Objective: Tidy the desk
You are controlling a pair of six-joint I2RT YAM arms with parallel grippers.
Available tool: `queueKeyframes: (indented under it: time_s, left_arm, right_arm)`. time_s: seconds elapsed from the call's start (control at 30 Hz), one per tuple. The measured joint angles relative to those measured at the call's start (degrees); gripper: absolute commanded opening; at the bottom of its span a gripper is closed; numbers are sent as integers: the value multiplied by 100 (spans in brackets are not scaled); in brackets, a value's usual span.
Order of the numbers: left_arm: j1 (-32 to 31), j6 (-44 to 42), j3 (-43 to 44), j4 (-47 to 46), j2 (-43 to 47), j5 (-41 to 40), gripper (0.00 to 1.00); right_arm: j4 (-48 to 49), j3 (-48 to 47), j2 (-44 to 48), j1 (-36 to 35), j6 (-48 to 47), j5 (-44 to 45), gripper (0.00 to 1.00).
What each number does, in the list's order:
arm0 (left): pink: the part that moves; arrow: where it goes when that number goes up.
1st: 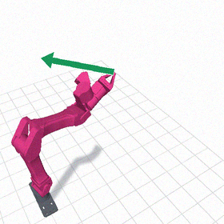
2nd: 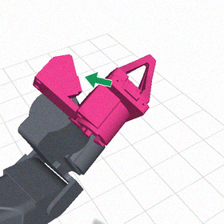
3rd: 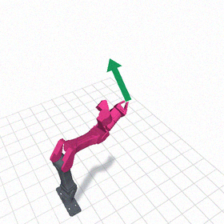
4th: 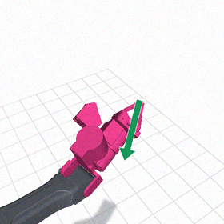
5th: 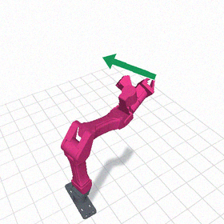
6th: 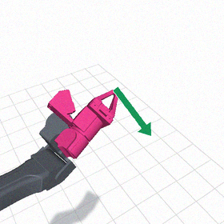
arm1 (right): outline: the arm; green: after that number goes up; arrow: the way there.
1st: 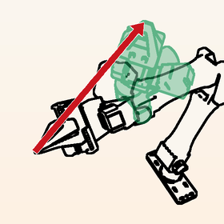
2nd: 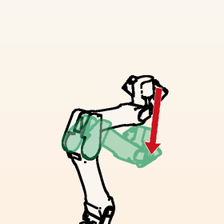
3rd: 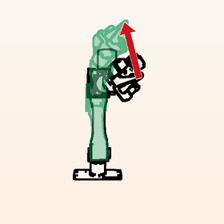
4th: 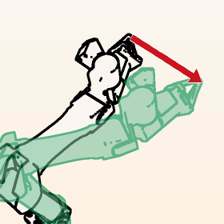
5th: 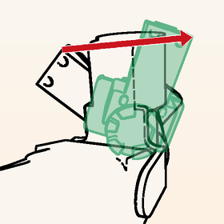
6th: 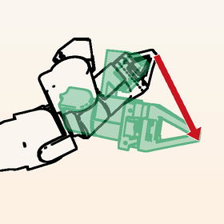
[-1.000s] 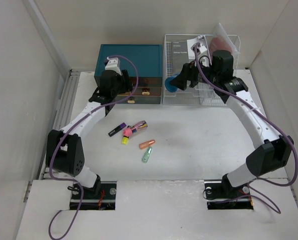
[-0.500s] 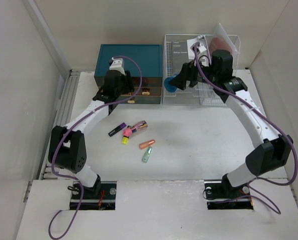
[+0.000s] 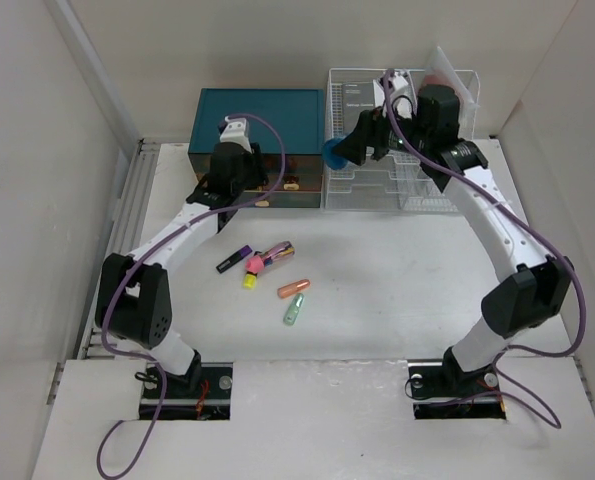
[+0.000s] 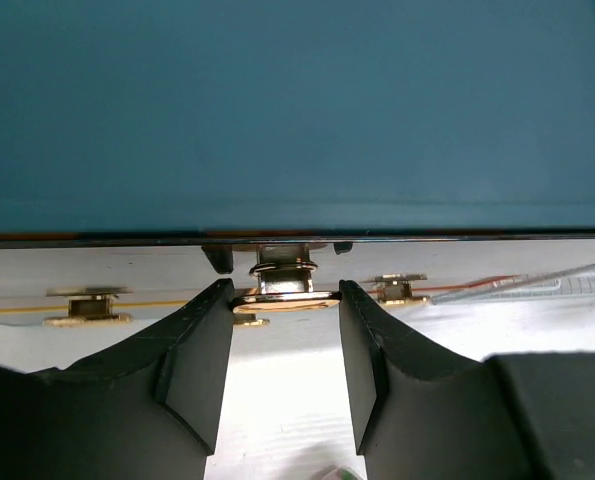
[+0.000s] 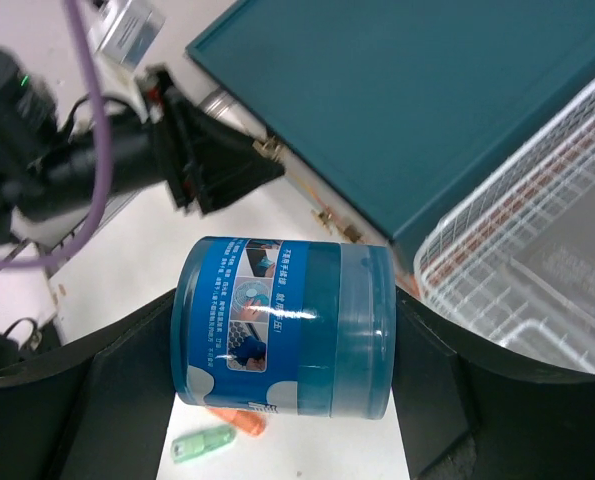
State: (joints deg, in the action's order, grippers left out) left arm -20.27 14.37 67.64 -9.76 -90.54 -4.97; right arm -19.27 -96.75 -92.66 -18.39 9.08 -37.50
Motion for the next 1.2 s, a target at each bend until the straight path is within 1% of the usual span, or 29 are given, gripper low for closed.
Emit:
queueKeyframes:
  time_s: [0.17,0.2,0.37,0.47,0.63,0.87,1.13,1.17,1.2]
  left_arm:
    - [-66,2,-393,28,404,-9,23]
    - [-76,2,-459,57,492,-4,22]
    - [-129,2,-756,192,866,26,22]
    - [-173,2,-866,258,1014,31,22]
    - [-223,4,-1016,323,1200,11,22]
    - [-278,7,-1115,494,1412,2,22]
    - [-328,22,-1185,568,1504,-2,22]
    - [-330,24,-1185,577,1510,-4,22]
    - [-330,24,-1185,579,1521,-2,22]
  right_arm:
    - [-7,-564,-566,-232,0,249,0]
    - [-42,-651,-675,-304,0,339,0]
    - [-348,-1178,-1266,-654,-4,697,0]
    - [-450,-1309,-1453,-848,-4,960,0]
    - [-608,-1353,-1504,-1169,-4,1449,0]
    - [-614,-1539,-1582,-1585,-4,2420,0]
    - [-734,-1768,-1912,-2094,256,4057,0]
    - [-743,-1775,-1926,-2155,332,4288,1]
    - [-743,-1777,-1939,-2210,398,4531,7]
